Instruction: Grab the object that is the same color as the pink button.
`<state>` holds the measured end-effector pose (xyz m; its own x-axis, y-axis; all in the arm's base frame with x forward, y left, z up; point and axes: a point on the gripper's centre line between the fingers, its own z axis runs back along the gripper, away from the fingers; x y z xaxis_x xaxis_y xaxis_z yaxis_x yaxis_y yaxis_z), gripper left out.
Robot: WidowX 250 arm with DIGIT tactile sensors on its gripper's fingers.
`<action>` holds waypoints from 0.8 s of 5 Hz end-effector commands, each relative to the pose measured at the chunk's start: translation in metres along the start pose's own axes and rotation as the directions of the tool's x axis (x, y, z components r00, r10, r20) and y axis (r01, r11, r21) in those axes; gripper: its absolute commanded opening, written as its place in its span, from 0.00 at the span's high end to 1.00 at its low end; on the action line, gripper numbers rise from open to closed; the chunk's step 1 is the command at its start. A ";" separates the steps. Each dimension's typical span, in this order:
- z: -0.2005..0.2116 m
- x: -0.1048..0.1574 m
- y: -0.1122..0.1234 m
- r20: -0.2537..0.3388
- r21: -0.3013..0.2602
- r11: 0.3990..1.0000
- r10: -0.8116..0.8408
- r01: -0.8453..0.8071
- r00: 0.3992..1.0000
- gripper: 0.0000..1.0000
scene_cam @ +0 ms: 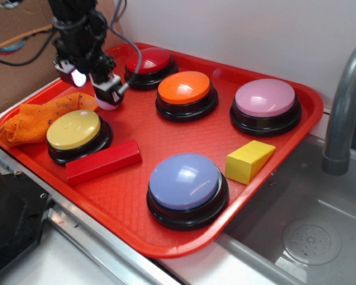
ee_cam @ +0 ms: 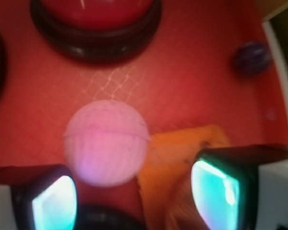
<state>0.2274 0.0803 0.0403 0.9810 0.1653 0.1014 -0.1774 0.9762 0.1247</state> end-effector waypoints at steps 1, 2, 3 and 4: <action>-0.010 0.023 -0.002 0.045 -0.063 0.998 0.019 -0.016 0.999 0.19; -0.008 0.019 -0.001 0.048 -0.070 0.997 0.048 -0.044 0.998 1.00; 0.019 0.015 0.005 -0.069 -0.009 0.998 0.066 -0.067 0.995 1.00; 0.061 0.011 -0.008 -0.069 -0.050 0.999 -0.017 0.013 0.997 1.00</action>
<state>0.2267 0.0628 0.0827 0.9849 0.1703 -0.0297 -0.1678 0.9830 0.0743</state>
